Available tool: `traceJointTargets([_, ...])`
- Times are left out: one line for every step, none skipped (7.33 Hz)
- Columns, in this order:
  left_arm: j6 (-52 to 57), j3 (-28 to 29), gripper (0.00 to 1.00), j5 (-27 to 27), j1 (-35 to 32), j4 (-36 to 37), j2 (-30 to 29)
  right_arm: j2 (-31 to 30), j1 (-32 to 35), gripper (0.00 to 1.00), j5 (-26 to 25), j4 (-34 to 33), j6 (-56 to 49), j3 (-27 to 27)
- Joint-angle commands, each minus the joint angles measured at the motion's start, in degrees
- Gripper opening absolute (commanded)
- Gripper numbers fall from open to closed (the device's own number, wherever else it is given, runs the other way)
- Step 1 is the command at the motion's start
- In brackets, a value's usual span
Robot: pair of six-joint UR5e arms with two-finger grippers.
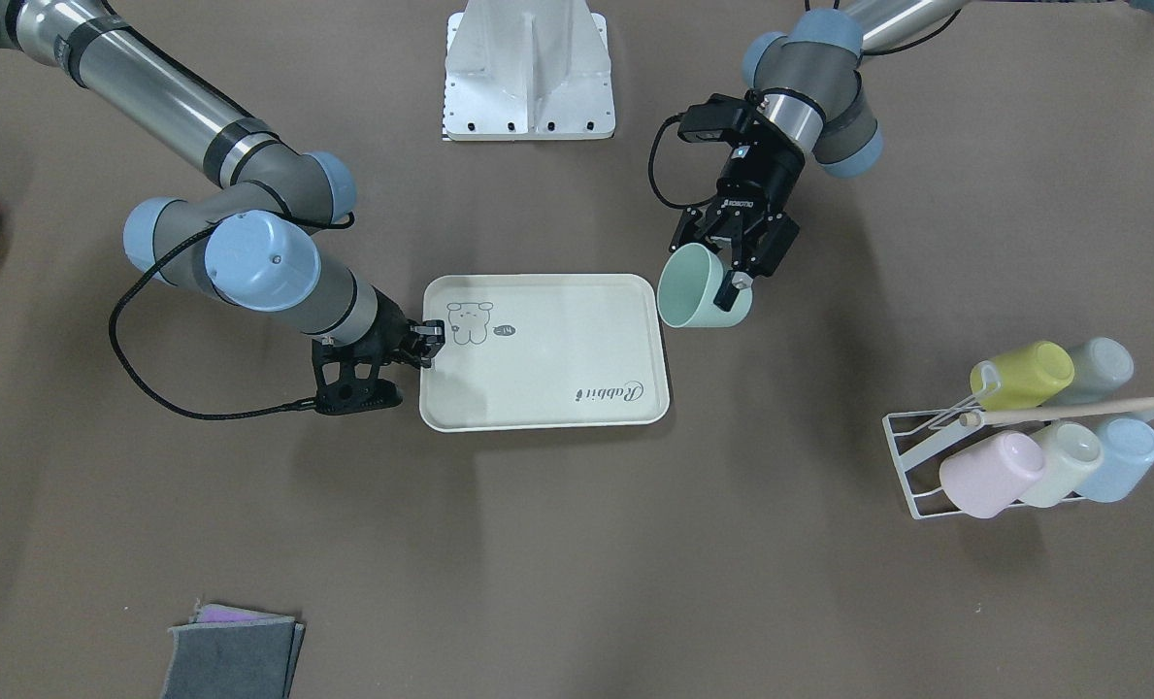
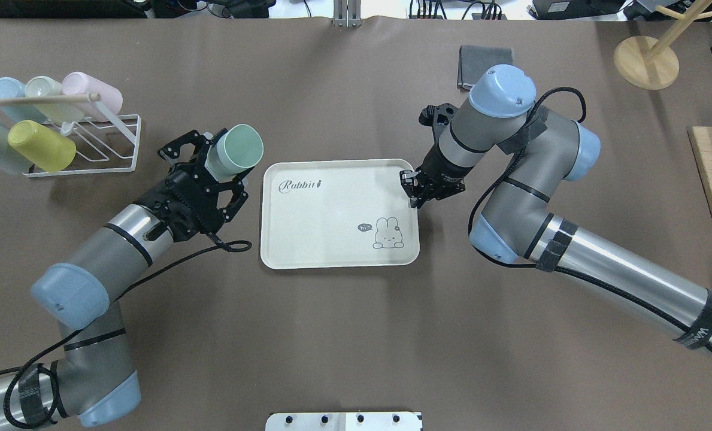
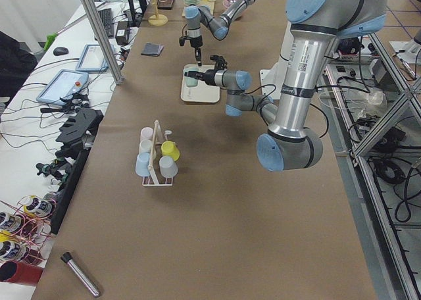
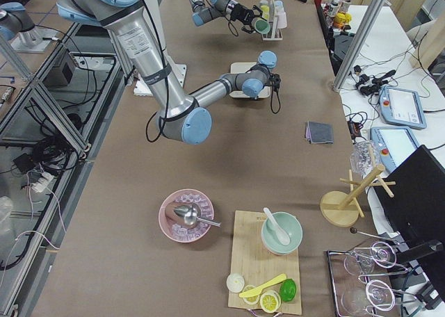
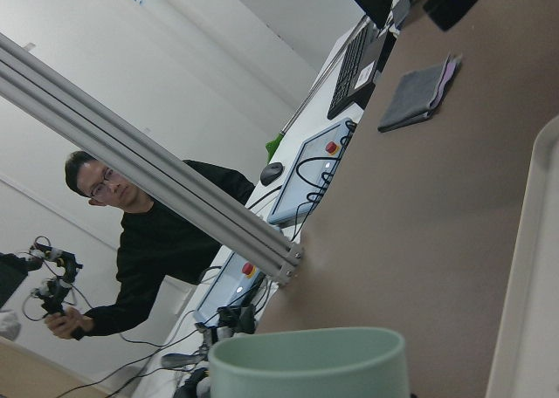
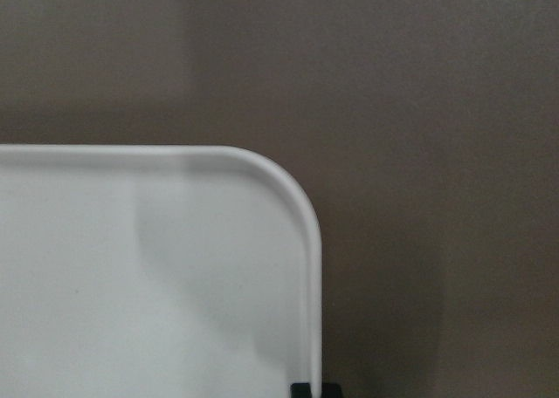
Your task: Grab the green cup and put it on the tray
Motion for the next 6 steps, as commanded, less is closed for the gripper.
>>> traceJointTargets([-11.0, 2.5, 0.12, -2.9, 1.6, -8.3, -1.1, -0.7, -0.2, 0.00, -0.1, 0.0, 0.3, 1.1])
traceJointTargets([-14.2, 7.4, 0.12, -4.4, 2.3, -15.6, -3.1, -0.7, -0.4, 0.00, -0.2, 0.0, 0.5, 1.0])
traceJointTargets([-15.1, 10.3, 0.12, -4.5, 3.8, -20.6, -4.0, -0.6, -0.5, 0.41, -0.2, -0.1, 0.6, 0.9])
traceJointTargets([-18.1, 13.0, 0.12, -4.8, 5.2, -22.7, -5.6, -0.7, -0.5, 0.99, -0.3, 0.0, 0.6, 1.1])
traceJointTargets([-22.5, 16.6, 0.12, -5.0, 5.3, -23.3, -7.9, -0.6, -0.5, 1.00, -0.4, 0.0, 0.6, 1.2])
traceJointTargets([-27.8, 17.0, 0.12, -7.8, 5.3, -23.1, -8.3, -0.7, -0.5, 1.00, -0.4, -0.1, 0.6, 1.2])
